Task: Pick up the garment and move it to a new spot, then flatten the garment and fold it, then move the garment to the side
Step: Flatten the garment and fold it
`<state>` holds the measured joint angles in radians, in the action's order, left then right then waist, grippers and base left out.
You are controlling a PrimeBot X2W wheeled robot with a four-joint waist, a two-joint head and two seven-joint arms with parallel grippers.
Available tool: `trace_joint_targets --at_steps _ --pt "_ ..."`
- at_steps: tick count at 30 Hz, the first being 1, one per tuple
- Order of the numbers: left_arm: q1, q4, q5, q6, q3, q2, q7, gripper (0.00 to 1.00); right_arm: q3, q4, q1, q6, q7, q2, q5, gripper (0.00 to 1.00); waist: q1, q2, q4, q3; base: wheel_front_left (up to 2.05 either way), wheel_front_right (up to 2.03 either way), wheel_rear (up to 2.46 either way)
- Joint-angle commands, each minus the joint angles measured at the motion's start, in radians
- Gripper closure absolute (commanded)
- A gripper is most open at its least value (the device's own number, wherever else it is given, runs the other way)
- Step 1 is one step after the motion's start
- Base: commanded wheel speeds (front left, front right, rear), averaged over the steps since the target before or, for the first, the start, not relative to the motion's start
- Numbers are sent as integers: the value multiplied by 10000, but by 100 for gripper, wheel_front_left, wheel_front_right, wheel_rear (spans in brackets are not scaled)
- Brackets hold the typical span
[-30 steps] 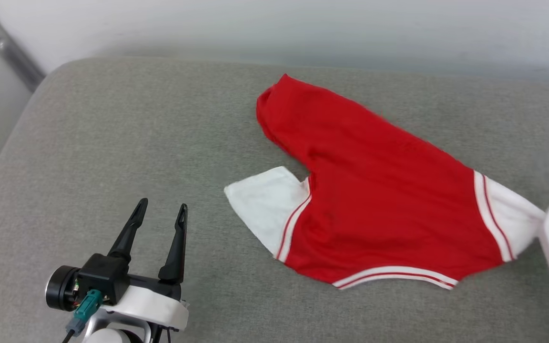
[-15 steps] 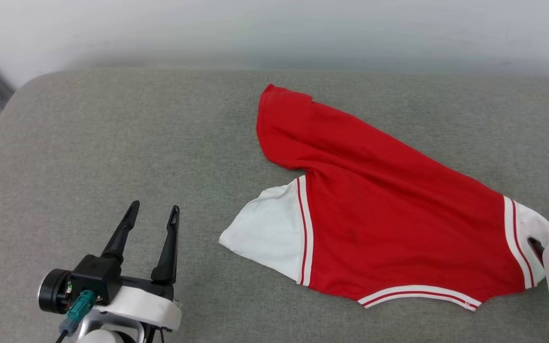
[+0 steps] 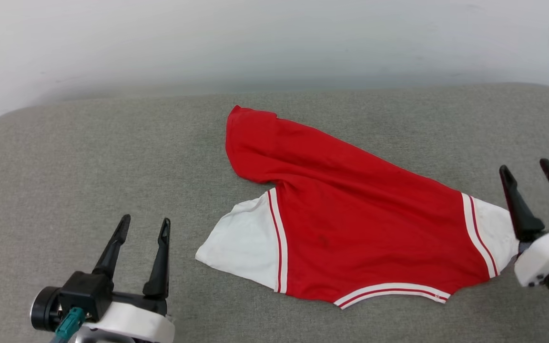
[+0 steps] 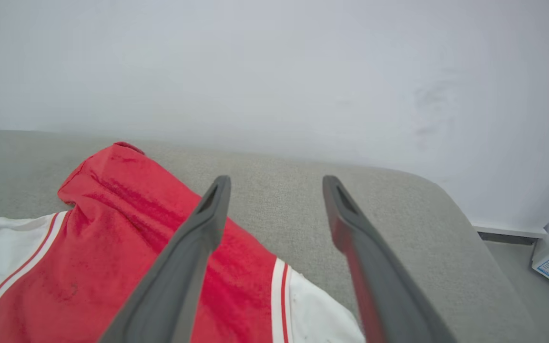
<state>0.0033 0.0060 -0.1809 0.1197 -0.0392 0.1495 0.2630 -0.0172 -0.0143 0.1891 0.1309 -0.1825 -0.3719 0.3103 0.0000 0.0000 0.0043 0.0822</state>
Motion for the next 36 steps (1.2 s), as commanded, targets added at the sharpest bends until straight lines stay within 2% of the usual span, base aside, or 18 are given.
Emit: trace_joint_targets --at_steps 1,4,7,11,16,17,21,26,35,36 --pt "195 12 -88 33 -49 64 25 0 -111 209 -411 -3 428 309 -86 0 0 0 -71 -32 0 0 0" --pt "293 102 -410 68 -238 195 -246 0 -328 642 -892 -5 1335 835 -266 0 0 0 -166 1 0 0 0" --pt "237 -83 -669 82 -606 526 -1146 0 -605 936 -1285 -3 1930 1381 -447 0 0 0 -271 183 0 0 0" --pt "-34 -445 -1170 88 -910 878 -3209 0 -729 1200 -1513 -3 2192 1875 -684 0 0 0 -424 578 0 0 0" --pt "-403 -1242 -1420 -100 -1089 1255 -5864 0 -824 1406 -1375 -3 2260 2166 -841 0 0 0 -639 1233 0 0 0" --pt "-654 -1528 -1621 -69 -1283 1500 -7137 0 -896 1473 -1305 -3 2375 2308 -896 0 0 0 -698 1589 0 0 0" --pt "-1112 -1329 -1577 -69 -1409 1906 -8419 0 -730 1331 -1263 -3 2492 2391 -1010 0 0 0 -761 1936 0 0 0" --pt "-1610 -870 -1633 -2 -1706 2225 -9306 0 -662 1130 -1057 -3 2602 2505 -1072 0 0 0 -891 2234 0 0 0" --pt "-1939 123 -1718 0 -2016 2218 -9666 0 -593 806 -944 -3 2831 2645 -1147 0 0 0 -1030 2554 0 0 0" --pt "-1905 221 -1755 11 -2088 2226 -9723 6 -597 769 -937 -3 2865 2655 -1162 0 0 0 -1034 2569 0 0 0"
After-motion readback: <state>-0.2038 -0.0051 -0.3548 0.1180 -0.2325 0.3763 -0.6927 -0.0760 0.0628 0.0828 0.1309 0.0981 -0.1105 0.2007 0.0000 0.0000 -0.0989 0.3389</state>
